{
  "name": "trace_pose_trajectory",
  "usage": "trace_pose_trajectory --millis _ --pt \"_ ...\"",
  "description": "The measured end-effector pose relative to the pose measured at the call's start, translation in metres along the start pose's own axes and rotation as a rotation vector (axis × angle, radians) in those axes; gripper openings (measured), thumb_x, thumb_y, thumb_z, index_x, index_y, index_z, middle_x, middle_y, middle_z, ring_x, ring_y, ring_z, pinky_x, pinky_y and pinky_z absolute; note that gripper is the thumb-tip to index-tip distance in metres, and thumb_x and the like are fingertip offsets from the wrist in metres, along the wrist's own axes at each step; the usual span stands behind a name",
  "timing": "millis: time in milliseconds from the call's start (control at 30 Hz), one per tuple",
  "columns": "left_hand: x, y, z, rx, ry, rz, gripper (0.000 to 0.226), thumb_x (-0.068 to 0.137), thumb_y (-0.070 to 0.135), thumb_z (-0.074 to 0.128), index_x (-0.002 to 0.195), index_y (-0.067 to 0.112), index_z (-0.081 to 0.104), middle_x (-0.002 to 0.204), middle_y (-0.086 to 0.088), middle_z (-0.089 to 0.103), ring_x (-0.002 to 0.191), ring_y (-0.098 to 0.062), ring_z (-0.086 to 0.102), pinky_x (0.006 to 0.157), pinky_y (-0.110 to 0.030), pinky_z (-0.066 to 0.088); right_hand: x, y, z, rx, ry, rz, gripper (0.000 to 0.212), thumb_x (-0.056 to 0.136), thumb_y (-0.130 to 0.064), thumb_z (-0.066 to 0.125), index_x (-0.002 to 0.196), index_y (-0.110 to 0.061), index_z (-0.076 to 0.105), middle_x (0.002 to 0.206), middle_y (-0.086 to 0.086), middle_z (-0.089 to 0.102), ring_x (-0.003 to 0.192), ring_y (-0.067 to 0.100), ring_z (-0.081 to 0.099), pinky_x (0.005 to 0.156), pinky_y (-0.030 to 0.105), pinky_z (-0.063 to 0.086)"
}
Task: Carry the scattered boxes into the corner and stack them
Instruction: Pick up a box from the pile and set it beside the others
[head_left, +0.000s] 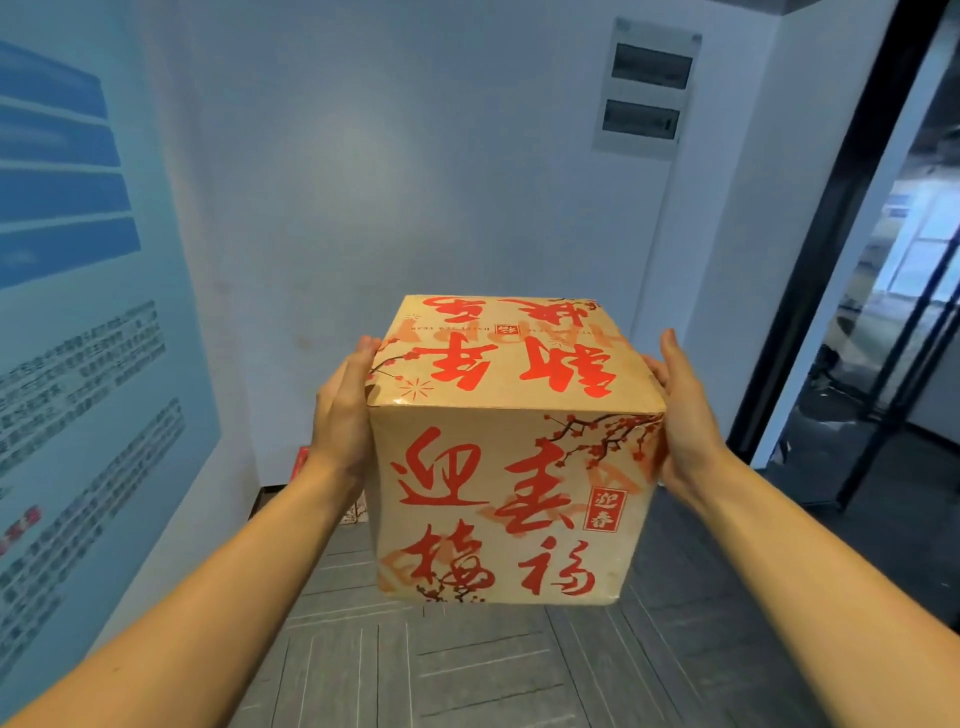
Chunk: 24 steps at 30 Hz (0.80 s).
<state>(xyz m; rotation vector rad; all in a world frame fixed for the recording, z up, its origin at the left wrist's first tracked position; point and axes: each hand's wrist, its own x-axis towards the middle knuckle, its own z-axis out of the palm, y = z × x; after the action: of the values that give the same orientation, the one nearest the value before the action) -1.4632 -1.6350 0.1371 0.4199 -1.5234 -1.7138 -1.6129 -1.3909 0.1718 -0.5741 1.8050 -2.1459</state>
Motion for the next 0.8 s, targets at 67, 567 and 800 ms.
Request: trace_pose_trajectory --millis 67,567,800 --pt "0.043 -0.023 0.016 0.01 -0.001 0.0 0.053 0.106 0.059 0.042 0.129 0.02 0.069 0.114 -0.004 0.079 0.105 -0.023 0.077 0.087 -0.038 0.06 0.051 0.013 -0.003 0.006 -0.02 -0.005 0.056 0.107 -0.062 0.027 0.12 -0.023 0.065 0.092 0.0 0.082 0.081 0.012 0.079 0.072 0.03 0.056" --pt "0.367 -0.113 0.116 0.077 0.105 0.002 0.043 0.107 0.06 0.038 0.116 0.033 0.07 0.101 0.011 0.081 0.097 -0.012 0.078 0.075 -0.027 0.058 0.442 0.057 0.009 0.03 -0.161 0.017 0.06 0.108 -0.062 0.026 0.116 -0.021 0.07 0.091 0.0 0.082 0.08 0.012 0.078 0.065 0.024 0.058" --pt "0.54 -0.182 0.133 0.029 0.126 -0.01 0.04 0.108 0.057 0.039 0.111 0.034 0.072 0.102 0.009 0.081 0.092 -0.009 0.078 0.076 -0.026 0.057 0.62 0.098 0.043 -0.015 -0.146 -0.002 0.055 0.109 -0.06 0.027 0.105 -0.024 0.069 0.085 -0.002 0.081 0.075 0.011 0.078 0.068 0.027 0.056"
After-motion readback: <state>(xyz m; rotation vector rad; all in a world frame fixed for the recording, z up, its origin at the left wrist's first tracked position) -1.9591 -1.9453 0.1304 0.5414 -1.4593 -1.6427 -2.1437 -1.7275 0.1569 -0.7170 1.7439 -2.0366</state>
